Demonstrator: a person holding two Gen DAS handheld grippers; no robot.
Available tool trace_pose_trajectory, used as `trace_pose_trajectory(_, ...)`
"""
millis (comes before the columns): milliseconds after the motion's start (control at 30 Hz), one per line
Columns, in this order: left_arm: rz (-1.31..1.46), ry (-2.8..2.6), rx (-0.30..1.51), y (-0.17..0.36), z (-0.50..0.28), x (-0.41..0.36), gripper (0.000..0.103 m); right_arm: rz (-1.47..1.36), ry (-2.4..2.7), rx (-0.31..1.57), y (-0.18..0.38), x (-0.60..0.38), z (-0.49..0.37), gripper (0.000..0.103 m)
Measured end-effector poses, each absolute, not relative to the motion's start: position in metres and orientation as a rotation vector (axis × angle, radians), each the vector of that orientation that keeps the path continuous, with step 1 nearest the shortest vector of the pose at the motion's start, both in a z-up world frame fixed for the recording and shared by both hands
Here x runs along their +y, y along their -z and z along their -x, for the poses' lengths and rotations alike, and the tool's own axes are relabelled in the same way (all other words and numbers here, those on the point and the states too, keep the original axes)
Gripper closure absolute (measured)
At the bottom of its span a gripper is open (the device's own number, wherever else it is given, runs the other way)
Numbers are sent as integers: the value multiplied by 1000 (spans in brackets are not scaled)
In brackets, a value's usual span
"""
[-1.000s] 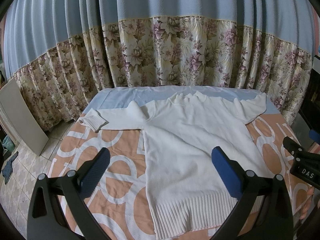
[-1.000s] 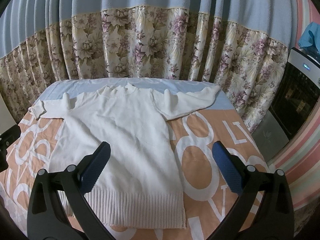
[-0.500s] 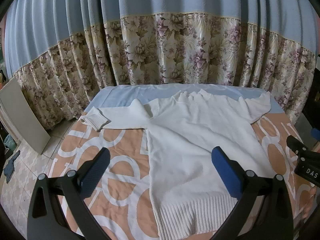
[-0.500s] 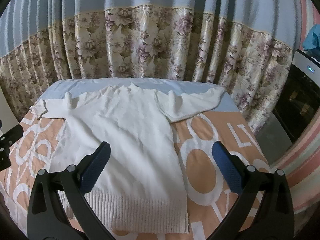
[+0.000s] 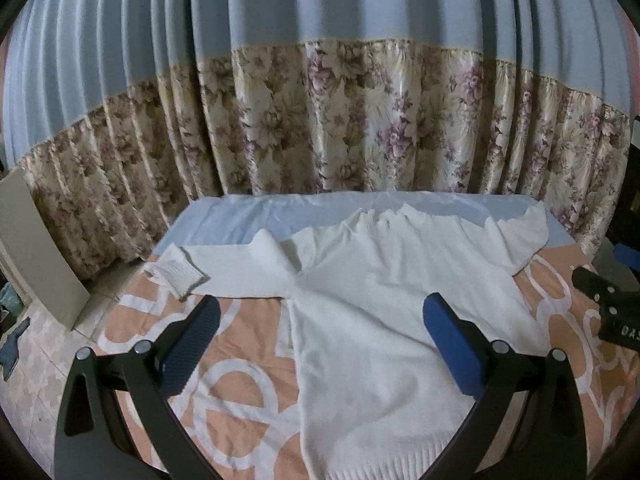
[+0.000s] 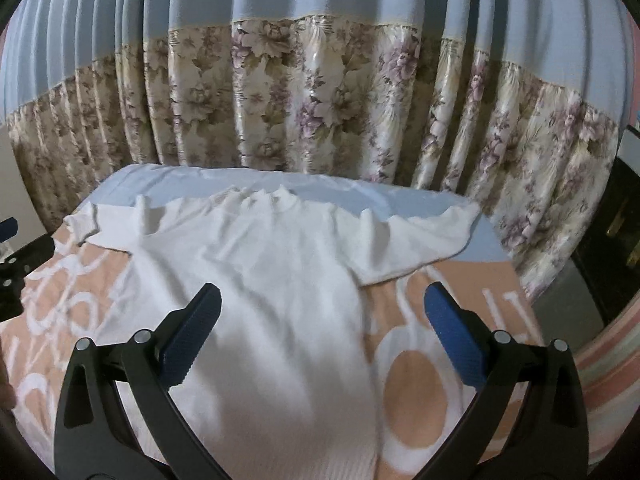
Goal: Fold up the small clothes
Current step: 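Grasp the sweater sleeve cuff with the right gripper and lift it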
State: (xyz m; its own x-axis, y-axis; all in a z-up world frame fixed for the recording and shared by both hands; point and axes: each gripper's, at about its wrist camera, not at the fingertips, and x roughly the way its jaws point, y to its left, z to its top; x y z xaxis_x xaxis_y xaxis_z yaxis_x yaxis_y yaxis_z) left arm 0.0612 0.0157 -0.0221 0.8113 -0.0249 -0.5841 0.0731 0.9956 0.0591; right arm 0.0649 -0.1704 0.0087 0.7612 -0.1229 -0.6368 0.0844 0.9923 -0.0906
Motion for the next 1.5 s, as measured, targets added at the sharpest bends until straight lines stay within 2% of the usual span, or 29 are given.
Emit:
trace_pose_trajectory(267, -129, 7, 691, 30, -130, -7, 1, 98, 88, 728, 2, -213, -115, 3)
trace_pose_trajectory(667, -34, 99, 797, 63, -243, -65, 1, 139, 114, 735, 28, -284, -187, 3)
trace_pose_trajectory(900, -31, 151, 799, 79, -282, -108, 1, 93, 190, 774, 55, -369, -250, 3)
trace_pose_trajectory(1000, -88, 160, 787, 84, -295, -130, 1, 65, 217, 791, 66, -406, -269, 8)
trace_pose_trajectory(1233, -136, 193, 784, 100, -324, -162, 1, 11, 245, 905, 115, -475, -311, 43)
trace_pose_trajectory(1467, -176, 193, 805, 113, -327, -166, 1, -161, 236, 963, 147, -515, -325, 44)
trace_pose_trajectory(1500, -177, 192, 807, 113, -325, -164, 1, -190, 225, 976, 152, -516, -326, 50)
